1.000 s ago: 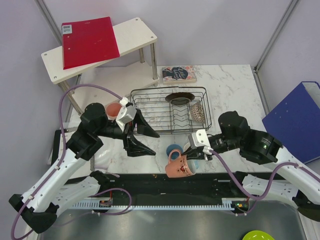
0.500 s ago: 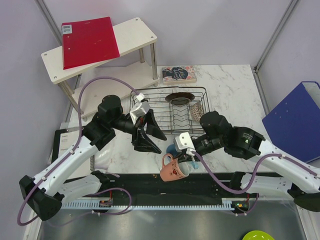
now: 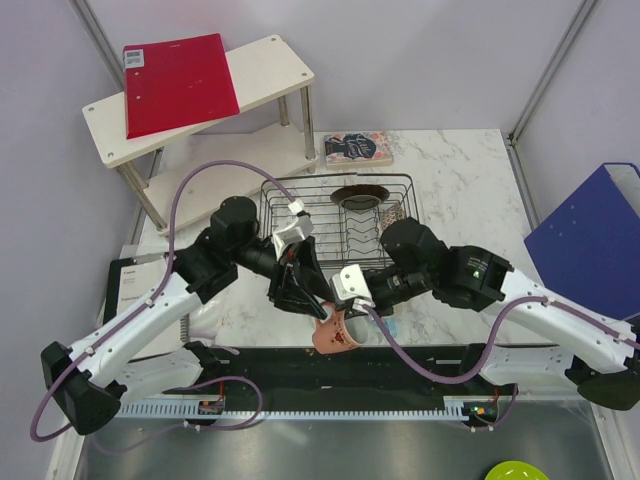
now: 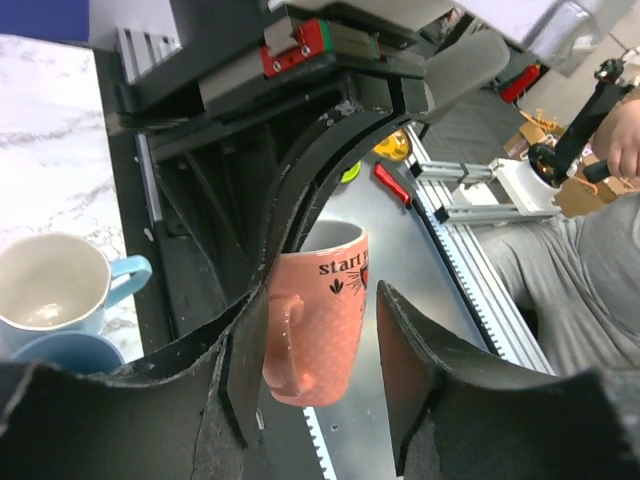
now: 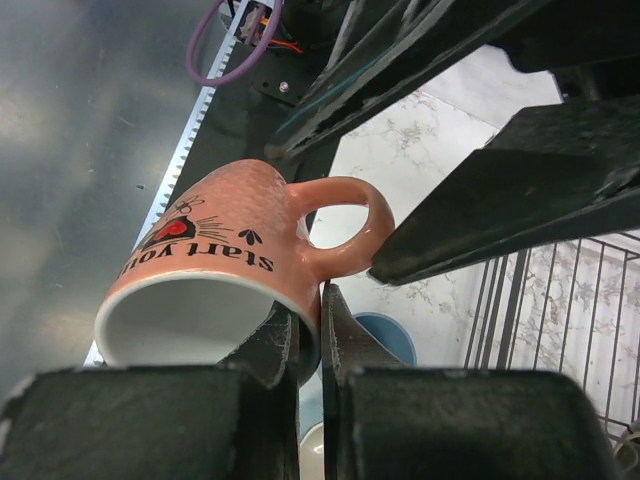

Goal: Unload the mixed dishes from the dish rack
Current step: Place the cup at the center of the board.

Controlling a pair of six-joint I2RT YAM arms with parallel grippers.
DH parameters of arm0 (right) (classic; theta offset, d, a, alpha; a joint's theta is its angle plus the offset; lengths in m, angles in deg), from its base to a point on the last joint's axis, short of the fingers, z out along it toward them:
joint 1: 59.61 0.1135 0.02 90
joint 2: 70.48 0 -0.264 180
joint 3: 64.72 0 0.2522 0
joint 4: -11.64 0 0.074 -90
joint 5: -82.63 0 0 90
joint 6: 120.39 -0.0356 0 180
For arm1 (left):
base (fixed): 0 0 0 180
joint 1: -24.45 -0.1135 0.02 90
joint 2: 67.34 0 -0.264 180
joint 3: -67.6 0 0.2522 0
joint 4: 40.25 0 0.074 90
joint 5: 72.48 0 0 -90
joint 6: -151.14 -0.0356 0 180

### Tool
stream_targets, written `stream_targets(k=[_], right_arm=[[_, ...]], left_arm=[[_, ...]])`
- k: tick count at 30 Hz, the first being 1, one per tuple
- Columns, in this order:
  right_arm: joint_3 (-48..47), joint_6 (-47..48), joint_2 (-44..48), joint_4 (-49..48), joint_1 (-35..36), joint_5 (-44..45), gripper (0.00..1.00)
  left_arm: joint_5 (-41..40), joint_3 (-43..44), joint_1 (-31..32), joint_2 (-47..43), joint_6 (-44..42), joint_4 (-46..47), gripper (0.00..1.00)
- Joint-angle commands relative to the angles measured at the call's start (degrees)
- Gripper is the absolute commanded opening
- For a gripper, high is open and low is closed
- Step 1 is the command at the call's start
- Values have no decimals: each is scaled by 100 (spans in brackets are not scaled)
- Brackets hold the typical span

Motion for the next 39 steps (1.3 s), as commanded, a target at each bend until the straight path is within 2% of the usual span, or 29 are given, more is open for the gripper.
stream_targets(k=[1,5,15,28,39], right_arm=[[-495,293,-183,-84,40,105,0],[-662,320,-263,-22,49,141,0],[-776,285,-131,136,40,228,0],[-864,259,-69,339,154,237,0],[-917,320,-262,435,286,386,0]], left_arm=[[-169,-116,268,-73,-490,-742,52],[-502,-257,374,-178,-780,-1147,52],[-1004,-503,383,-434,-974,-1359,55],[-2296,-143,383,-65,-1290,-2018,62],[-1778,24,453,76,-1282,-1992,59]])
